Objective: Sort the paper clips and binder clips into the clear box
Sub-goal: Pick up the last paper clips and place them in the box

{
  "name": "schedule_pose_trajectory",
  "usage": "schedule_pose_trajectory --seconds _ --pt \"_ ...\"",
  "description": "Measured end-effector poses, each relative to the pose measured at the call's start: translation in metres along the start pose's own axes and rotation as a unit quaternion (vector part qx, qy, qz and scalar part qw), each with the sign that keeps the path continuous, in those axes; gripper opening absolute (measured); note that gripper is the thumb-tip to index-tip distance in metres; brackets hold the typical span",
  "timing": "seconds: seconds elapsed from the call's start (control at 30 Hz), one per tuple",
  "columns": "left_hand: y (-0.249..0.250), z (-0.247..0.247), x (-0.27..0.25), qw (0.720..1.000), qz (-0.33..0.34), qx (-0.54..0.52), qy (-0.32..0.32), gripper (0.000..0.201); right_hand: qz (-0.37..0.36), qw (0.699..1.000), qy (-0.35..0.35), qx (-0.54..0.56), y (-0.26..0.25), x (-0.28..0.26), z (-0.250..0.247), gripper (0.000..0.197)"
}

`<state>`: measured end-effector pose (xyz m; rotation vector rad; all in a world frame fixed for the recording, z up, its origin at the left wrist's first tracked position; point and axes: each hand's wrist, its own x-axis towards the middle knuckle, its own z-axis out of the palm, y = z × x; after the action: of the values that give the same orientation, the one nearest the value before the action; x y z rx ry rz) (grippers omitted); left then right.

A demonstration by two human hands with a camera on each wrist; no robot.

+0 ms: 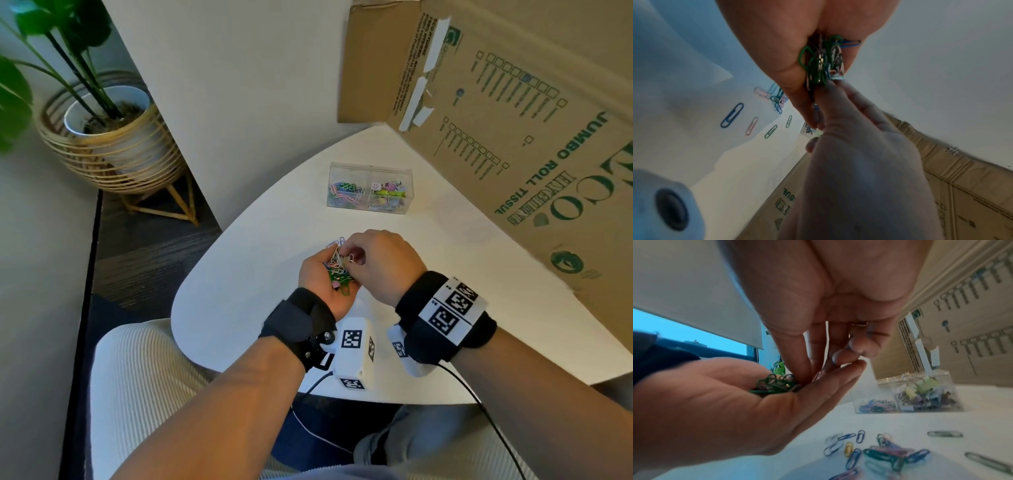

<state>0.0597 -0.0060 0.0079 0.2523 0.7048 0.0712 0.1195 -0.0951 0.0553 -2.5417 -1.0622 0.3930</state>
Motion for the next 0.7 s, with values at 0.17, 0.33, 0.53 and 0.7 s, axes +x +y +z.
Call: schedule_pose_trajectory --seconds 0.17,0.33,0.53,0.7 --pt "0.002 0.002 0.001 1.0 -0.003 -0.01 -0.029 0.034 0.01 0.996 0.018 0.081 0.0 -0.002 0.001 0.009" --pt "0.005 0.002 0.001 0.999 0.007 -0.018 -0.042 0.034 0.041 0.964 0.058 0.255 0.011 0.002 -0.002 0.017" --pt "0.007 0.004 0.003 0.999 -0.006 -0.032 -0.043 0.037 0.079 0.905 0.107 0.405 0.02 0.008 -0.017 0.016" --pt "0.011 0.002 0.0 0.998 -0.02 -0.03 -0.048 0.042 0.138 0.837 0.155 0.506 0.039 0.032 -0.044 0.016"
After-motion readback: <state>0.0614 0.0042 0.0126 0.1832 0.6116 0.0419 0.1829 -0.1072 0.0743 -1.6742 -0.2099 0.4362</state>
